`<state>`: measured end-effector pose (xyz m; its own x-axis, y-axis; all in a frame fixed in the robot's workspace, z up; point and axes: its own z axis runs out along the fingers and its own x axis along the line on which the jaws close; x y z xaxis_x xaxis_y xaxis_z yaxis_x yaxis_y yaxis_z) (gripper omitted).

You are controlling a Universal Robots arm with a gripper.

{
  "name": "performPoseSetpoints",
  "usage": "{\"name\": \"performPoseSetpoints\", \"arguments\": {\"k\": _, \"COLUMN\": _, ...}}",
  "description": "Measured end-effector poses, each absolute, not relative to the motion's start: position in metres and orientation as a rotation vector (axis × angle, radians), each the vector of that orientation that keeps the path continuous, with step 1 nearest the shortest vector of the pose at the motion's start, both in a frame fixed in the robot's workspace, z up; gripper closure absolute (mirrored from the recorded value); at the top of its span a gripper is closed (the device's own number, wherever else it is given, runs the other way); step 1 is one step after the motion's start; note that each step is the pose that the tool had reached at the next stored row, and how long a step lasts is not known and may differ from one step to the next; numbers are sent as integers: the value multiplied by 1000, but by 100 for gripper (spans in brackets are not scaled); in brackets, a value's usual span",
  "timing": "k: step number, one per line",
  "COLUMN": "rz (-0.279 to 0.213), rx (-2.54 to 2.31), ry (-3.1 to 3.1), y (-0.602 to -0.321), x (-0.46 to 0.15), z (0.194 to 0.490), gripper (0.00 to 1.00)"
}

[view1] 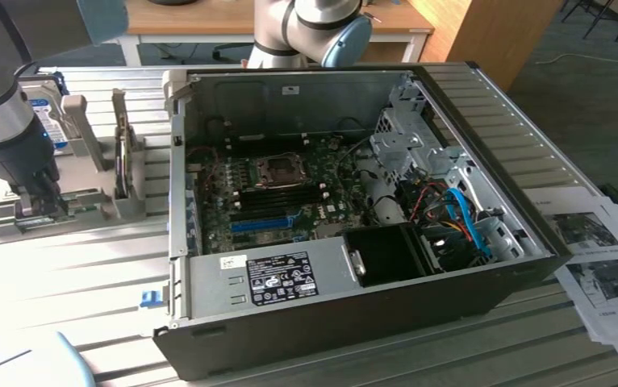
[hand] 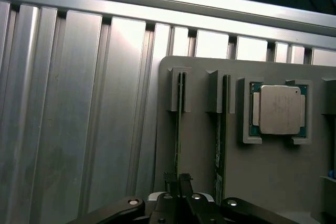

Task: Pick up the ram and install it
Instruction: 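Pick up the ram and move it above insertion slot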

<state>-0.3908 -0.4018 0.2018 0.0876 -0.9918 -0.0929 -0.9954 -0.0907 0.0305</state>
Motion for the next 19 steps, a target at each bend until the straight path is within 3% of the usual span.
{"name": "performPoseSetpoints", "arguments": {"k": 19, "rz": 137, "rx": -2253, "ry": 2125, "y": -402, "x": -391, "z": 205, "gripper": 89}}
